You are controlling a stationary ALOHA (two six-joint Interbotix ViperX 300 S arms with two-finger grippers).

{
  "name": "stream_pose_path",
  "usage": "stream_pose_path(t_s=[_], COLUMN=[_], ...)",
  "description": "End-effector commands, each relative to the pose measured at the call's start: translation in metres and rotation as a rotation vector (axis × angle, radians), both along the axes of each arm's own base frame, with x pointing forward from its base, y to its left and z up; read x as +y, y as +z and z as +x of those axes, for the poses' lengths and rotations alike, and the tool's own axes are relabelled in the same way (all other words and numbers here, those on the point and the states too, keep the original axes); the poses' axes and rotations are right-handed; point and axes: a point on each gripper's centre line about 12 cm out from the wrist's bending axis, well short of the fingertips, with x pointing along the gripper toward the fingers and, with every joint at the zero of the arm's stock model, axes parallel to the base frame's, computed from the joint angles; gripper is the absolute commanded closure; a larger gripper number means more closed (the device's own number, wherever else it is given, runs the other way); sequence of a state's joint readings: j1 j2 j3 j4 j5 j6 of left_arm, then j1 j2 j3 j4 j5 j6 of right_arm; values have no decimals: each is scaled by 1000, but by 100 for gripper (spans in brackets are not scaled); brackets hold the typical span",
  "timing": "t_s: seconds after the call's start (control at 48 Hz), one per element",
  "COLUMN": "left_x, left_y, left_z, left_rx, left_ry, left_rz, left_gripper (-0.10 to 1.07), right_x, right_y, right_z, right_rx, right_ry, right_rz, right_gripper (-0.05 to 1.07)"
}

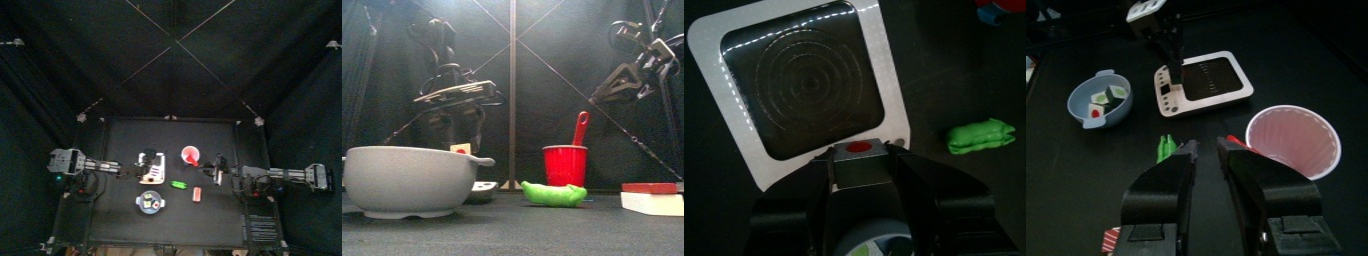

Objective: Place sushi piece in bowl

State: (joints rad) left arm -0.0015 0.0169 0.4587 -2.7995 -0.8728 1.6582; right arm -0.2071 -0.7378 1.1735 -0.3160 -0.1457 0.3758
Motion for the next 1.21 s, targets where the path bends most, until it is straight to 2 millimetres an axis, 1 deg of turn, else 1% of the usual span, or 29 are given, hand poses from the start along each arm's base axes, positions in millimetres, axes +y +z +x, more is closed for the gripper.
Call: stream_pose_path(t_s=[0.0, 0.083, 0.167, 0.271, 0.417, 0.5, 0.583, 0.646, 0.854, 1.021, 1.188], left_x=[-1, -6, -17, -40, -72, -84, -92, -96, -104, -110, -111], left_y=[16, 26, 38, 51, 58, 52, 41, 37, 23, 19, 16], left_z=[3, 5, 7, 7, 0, -6, -11, -11, -11, -10, -12], left_rx=[-46, -65, -95, -149, -200, -192, -180, -192, -284, -362, -364], left_ry=[-16, -93, -206, -351, -488, -544, -577, -602, -682, -726, -733], left_rz=[10, 59, 116, 151, 148, 151, 140, 139, 116, 95, 90], left_gripper=[48, 49, 49, 49, 49, 49, 49, 49, 48, 48, 47], right_x=[0, -1, -1, -1, -1, -1, -2, -2, -2, -2, -2], right_y=[6, 6, 6, 6, 6, 6, 6, 6, 6, 6, 6], right_z=[3, 3, 2, 2, 2, 2, 2, 2, 3, 2, 2], right_rx=[-16, -13, -13, -15, -14, -15, -14, -14, -15, -14, -14], right_ry=[1, 0, -1, -3, -4, -4, -5, -5, -7, -7, -8], right_rz=[-3, -4, -6, -3, -1, -2, -1, -1, -2, -1, -1], right_gripper=[36, 36, 36, 36, 36, 36, 36, 36, 36, 36, 36])
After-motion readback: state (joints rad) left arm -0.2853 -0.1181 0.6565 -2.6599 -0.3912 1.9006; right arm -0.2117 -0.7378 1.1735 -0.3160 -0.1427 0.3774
